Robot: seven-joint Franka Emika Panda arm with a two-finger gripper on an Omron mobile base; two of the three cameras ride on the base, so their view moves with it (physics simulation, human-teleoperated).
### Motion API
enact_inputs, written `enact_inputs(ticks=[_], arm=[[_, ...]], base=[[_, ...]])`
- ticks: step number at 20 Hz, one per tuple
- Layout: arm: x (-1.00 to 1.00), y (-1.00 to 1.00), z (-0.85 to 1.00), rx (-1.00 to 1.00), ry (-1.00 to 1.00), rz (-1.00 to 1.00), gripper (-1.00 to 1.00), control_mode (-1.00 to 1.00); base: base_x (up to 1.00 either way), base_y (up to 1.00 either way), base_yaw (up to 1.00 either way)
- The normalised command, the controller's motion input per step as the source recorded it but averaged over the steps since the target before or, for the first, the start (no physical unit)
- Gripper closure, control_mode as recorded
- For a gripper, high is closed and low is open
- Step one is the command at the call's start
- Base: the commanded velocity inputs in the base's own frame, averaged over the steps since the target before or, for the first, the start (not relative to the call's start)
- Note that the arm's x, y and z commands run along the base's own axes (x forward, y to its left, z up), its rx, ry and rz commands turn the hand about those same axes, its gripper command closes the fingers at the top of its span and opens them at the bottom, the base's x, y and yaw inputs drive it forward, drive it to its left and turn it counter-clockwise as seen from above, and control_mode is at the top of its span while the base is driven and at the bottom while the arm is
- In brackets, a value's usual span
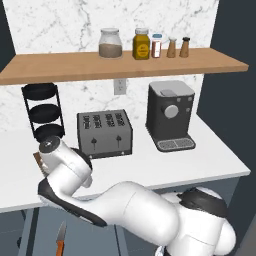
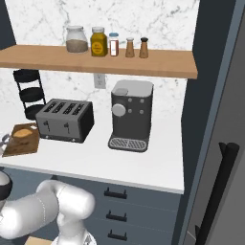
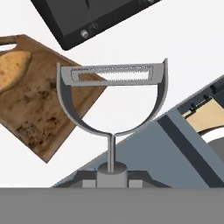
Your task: Place the appropriate cutting tool for cutting the potato skin on the cutting board.
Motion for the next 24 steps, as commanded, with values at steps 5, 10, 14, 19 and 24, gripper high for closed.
enact_inputs(ticks=[5,10,14,19,24], arm=[[0.83,0.26,-0.01,-0.02,0.04,-0.15,1.0,-1.0],[0.61,0.17,-0.17,0.0,0.14,-0.09,1.0,-1.0],[0.41,0.17,-0.36,0.0,0.19,-0.04,1.0,-1.0],[0.25,0.02,-0.48,0.0,0.15,-0.01,1.0,-1.0],[0.18,0.0,-0.48,0.0,0.09,-0.01,1.0,-1.0]], base=[[0.0,0.0,0.0],[0.0,0.0,0.0],[0.0,0.0,0.0],[0.0,0.0,0.0],[0.0,0.0,0.0]])
